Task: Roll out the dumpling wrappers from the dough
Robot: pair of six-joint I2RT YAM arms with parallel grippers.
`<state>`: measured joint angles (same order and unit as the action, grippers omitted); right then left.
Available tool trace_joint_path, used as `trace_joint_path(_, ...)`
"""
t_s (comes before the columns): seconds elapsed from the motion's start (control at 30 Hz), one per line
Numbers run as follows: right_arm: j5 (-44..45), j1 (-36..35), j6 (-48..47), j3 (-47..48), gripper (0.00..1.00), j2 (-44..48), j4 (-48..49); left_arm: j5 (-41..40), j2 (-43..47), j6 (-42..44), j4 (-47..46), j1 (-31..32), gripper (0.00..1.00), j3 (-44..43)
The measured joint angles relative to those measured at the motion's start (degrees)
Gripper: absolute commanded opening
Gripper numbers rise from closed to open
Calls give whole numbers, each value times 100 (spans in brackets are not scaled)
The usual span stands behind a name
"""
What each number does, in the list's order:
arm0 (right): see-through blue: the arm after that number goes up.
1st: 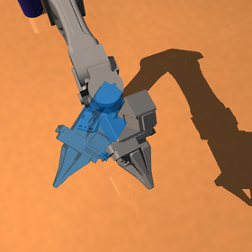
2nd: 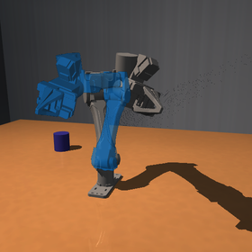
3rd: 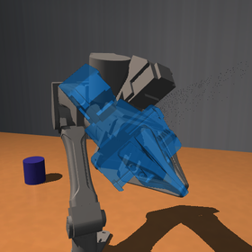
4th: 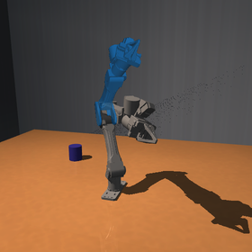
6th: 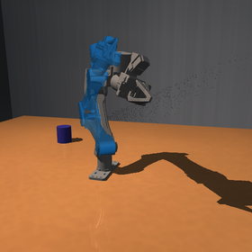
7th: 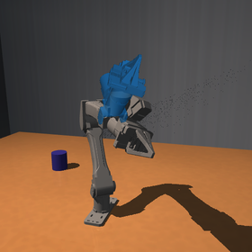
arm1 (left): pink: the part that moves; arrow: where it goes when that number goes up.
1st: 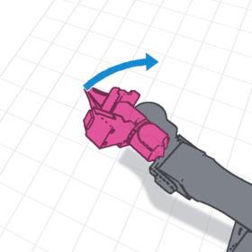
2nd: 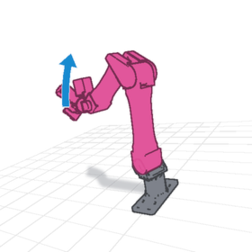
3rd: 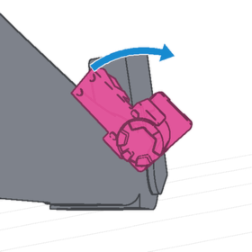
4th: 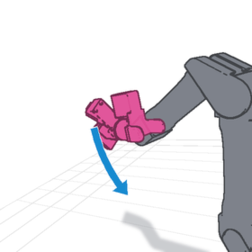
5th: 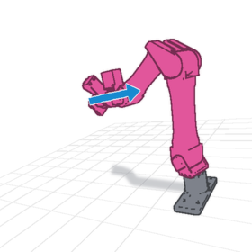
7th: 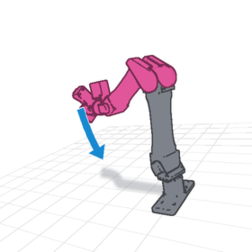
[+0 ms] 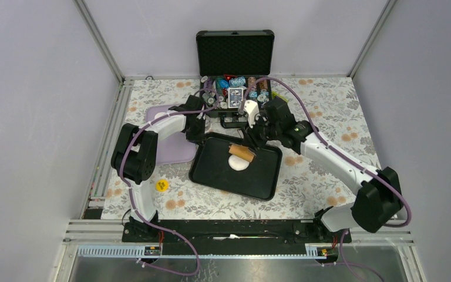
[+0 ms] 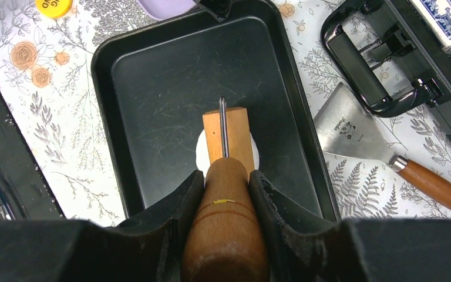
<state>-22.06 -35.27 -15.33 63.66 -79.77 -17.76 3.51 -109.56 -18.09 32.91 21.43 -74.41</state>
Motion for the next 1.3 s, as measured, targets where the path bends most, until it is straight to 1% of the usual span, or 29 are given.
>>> trace_joint_path(0.17,87,-50,83,498,0,-553,-142,-44,-210,-2,396,11,0,-350)
trace_joint_path(0.27,162,-92,85,560,0,-638,-214,-42,-210,57,380,11,0,-339)
trace_joint_path(0.47,164,-133,81,560,0,-645,-376,72,-48,212,72,-22,0,-76)
trace_joint_path(0.67,190,-133,79,527,0,-643,-363,535,2,334,-120,-212,0,70)
trace_joint_path(0.8,289,-138,52,413,0,-603,-350,638,-11,363,-116,-256,0,59)
trace_joint_path(0.9,341,-138,28,361,0,-540,-352,680,-120,374,52,-269,0,-98)
trace_joint_path(1.1,476,-140,-76,234,0,-289,-210,857,-542,483,466,-293,0,-715)
trace_joint_path(1.3,485,-140,-162,103,0,-186,-177,979,-557,599,442,-304,0,-708)
